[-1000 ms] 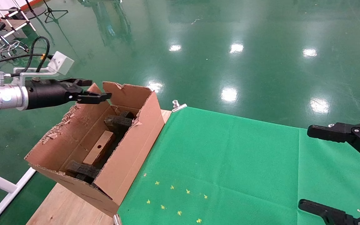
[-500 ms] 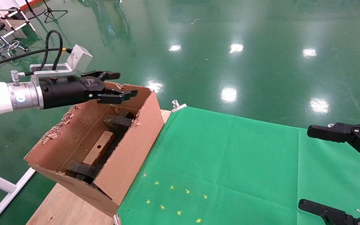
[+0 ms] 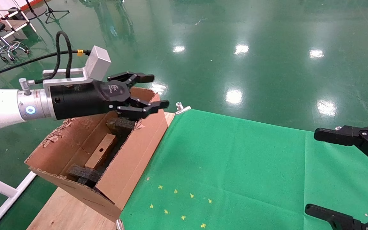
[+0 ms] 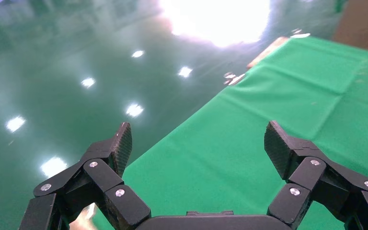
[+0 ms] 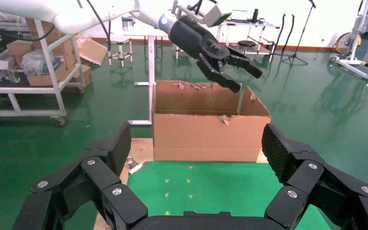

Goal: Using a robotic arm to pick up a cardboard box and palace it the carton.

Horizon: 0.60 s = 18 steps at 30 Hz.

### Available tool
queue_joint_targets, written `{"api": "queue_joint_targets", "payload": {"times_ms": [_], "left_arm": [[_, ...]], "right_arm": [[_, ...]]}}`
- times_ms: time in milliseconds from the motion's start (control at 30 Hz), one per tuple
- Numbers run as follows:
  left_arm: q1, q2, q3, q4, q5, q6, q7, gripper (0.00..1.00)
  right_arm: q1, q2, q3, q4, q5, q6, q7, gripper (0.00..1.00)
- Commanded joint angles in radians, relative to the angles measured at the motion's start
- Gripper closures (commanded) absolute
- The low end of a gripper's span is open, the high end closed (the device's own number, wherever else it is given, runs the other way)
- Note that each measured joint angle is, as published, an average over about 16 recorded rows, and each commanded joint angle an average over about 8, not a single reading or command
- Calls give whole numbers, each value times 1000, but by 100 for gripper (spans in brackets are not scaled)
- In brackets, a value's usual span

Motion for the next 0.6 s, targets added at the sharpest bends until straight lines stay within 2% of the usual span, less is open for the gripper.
{"api": "queue_joint_targets", "payload": {"times_ms": [33,600], "left_arm": [[19,0,-4,-32,-30,11,1,0],[180,-3,-36,-304,-279,102,9,0]], "right_arm": [[0,0,0,0,0,0,0,0],[0,0,-1,0,1,0,0,0]]}}
